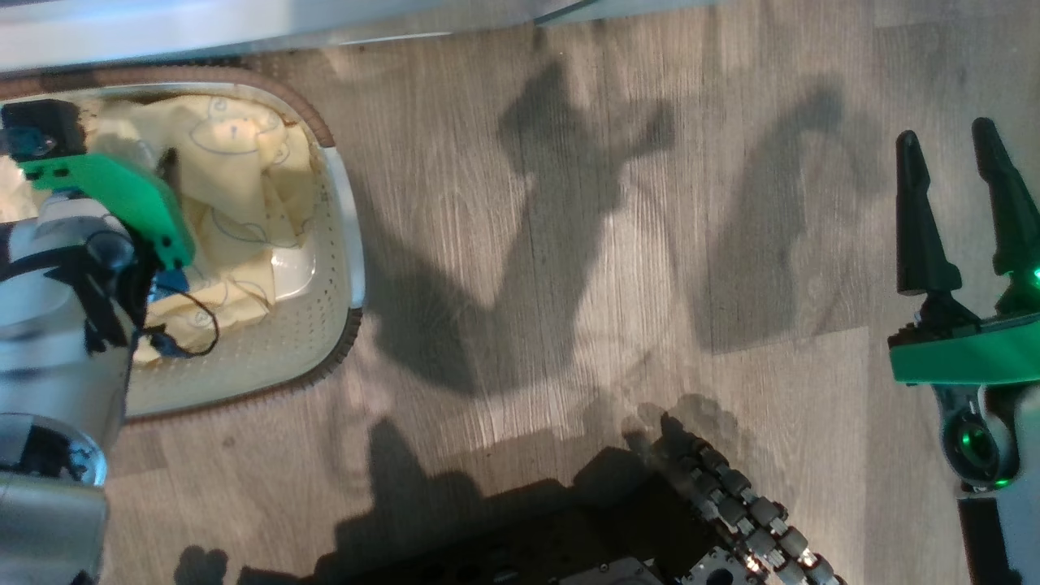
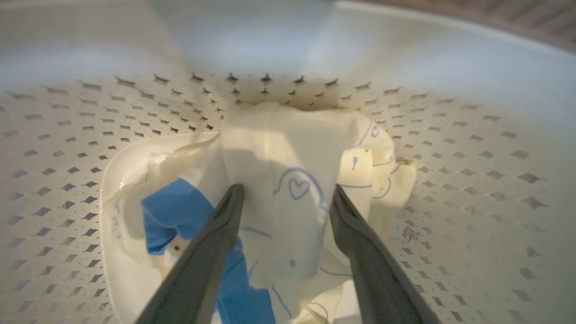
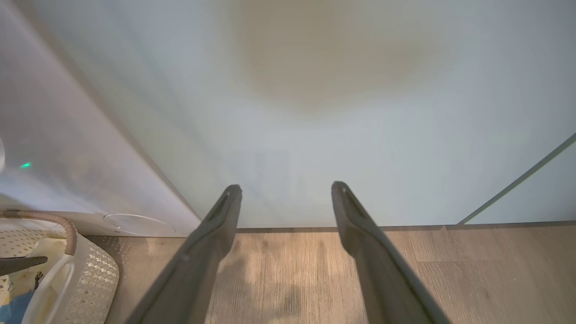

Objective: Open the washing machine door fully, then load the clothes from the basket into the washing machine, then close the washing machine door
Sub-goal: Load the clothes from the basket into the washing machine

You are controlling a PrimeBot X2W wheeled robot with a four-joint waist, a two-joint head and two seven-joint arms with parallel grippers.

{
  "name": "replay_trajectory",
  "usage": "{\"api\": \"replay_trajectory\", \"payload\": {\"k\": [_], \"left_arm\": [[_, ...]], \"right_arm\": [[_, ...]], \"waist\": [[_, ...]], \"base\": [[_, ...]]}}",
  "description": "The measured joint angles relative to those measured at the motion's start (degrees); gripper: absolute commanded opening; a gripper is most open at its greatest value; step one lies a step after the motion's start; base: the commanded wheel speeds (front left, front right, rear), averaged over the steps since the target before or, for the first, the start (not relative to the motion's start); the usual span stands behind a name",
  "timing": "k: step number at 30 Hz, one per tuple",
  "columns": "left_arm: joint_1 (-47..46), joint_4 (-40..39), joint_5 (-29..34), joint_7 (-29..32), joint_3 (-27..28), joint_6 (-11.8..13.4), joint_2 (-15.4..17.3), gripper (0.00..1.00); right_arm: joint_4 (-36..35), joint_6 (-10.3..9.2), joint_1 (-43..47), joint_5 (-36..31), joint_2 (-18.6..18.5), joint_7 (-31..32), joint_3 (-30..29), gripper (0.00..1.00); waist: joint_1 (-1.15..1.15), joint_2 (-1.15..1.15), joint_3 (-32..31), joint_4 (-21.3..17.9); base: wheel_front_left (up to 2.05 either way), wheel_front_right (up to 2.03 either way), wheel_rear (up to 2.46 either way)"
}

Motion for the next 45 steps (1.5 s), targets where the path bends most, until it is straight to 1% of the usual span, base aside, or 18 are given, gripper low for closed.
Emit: {"api": "replay_trajectory", "payload": {"k": [3, 4, 5, 6, 9, 11, 12, 14, 20, 23, 25, 28, 33, 34, 35, 42, 45], "left_arm": [[-0.1, 0.3, -0.3, 0.5, 0.0, 0.6, 0.8, 0.48], [-0.1, 0.3, -0.6, 0.5, 0.2, 1.1, 0.9, 0.31], [-0.1, 0.3, -1.0, 0.5, 0.6, 1.6, 0.9, 0.02], [-0.1, 0.3, -1.7, 0.5, 1.3, 1.6, 0.9, 0.00], [-0.1, 0.4, -2.3, 0.5, 1.5, 1.4, 0.7, 0.00], [0.0, 0.4, -2.3, 0.3, 1.5, 0.9, 0.3, 0.00], [0.1, 0.4, -2.4, -0.3, 1.5, 0.8, 0.1, 0.00], [0.6, 0.4, -2.8, -2.5, 1.5, -0.1, -0.5, 0.00], [4.7, 0.3, -3.2, -7.1, 0.3, -2.6, -3.5, 0.00], [7.2, -0.5, -3.3, -8.3, -0.4, -3.2, -5.1, 0.00], [8.7, -1.6, -3.3, -8.8, -0.6, -3.5, -5.4, 0.00], [10.7, -4.3, -4.7, -9.3, -0.5, -3.6, -5.5, 0.00], [15.9, -13.2, -6.7, -9.4, -0.5, -3.6, -6.5, 0.00], [15.9, -13.2, -6.7, -9.4, -0.5, -3.6, -6.5, 0.00], [17.1, -14.8, -6.9, -9.4, -0.5, -3.6, -6.6, 0.00], [24.3, -23.5, -7.7, -9.4, 0.3, -3.6, -6.6, 0.00], [26.3, -26.9, -9.2, -9.4, 1.4, -3.6, -6.6, 0.00]], "right_arm": [[0.0, 0.00, 0.0, 0.0, 0.0, 0.0, 0.3, 1.00], [0.0, 0.00, 0.0, 0.0, 0.0, 0.0, 0.3, 1.00], [0.0, 0.00, 0.0, 0.0, 0.0, 0.0, 0.2, 1.00], [0.0, -0.01, 0.0, 0.0, 0.0, 0.0, 0.1, 1.00], [0.0, 0.00, 0.0, 0.0, 0.0, 0.0, -0.3, 1.00], [0.1, 0.00, 0.0, 0.0, 0.0, 0.0, -0.6, 1.00], [0.1, 0.00, 0.0, 0.0, 0.0, 0.0, -0.6, 1.00], [0.1, -0.01, 0.0, -0.1, 0.0, 0.0, -0.7, 1.00], [0.9, -0.01, 0.5, -0.1, -0.1, 0.0, -0.7, 1.00], [1.3, 0.00, 0.8, -0.1, -0.1, 0.0, -0.7, 1.00], [1.3, 0.00, 1.5, -0.1, -0.2, 0.0, -0.7, 1.00], [1.8, 0.00, 3.1, -0.1, -0.2, 0.0, -0.6, 1.00], [2.6, 0.00, 5.3, -0.1, -0.2, 0.0, -0.7, 1.00], [2.6, 0.00, 5.3, -0.1, -0.2, 0.0, -0.7, 1.00], [2.7, 0.00, 5.6, -0.1, -0.2, 0.0, -0.7, 1.00], [3.4, 0.00, 8.6, -0.1, -0.2, 0.0, -1.1, 1.00], [3.6, 0.00, 10.1, -0.1, -0.2, 0.0, -1.5, 1.00]], "waist": [[0.00, 0.00, 0.4, -0.5], [0.00, 0.00, 0.4, -0.6], [0.00, 0.00, 0.5, -0.7], [0.00, 0.00, 0.5, -0.8], [0.00, 0.00, 0.1, -0.5], [-0.01, 0.00, -0.3, -0.1], [-0.01, 0.00, -0.7, 0.1], [-0.01, 0.00, -1.5, 0.5], [-0.01, 0.00, -5.6, 2.1], [-0.01, 0.00, -8.2, 3.2], [-0.01, 0.00, -10.0, 4.0], [-0.01, 0.00, -12.9, 5.2], [-0.02, 0.01, -17.9, 7.3], [-0.02, 0.01, -17.9, 7.3], [-0.02, 0.01, -18.9, 7.8], [-0.02, 0.01, -25.1, 10.6], [-0.02, 0.01, -27.5, 11.7]], "base": [[0.00, 0.00, 0.00], [0.00, 0.00, 0.00], [0.00, 0.00, 0.00], [0.00, 0.00, 0.00], [0.00, 0.00, 0.00], [0.00, 0.00, 0.00], [0.00, 0.00, 0.00], [0.00, 0.00, 0.00], [0.00, 0.00, 0.00], [0.00, 0.00, 0.00], [0.00, 0.00, 0.00], [0.00, 0.00, 0.00], [0.00, 0.00, 0.00], [0.00, 0.00, 0.00], [0.00, 0.00, 0.00], [0.00, 0.00, 0.00], [0.00, 0.00, 0.00]]}}
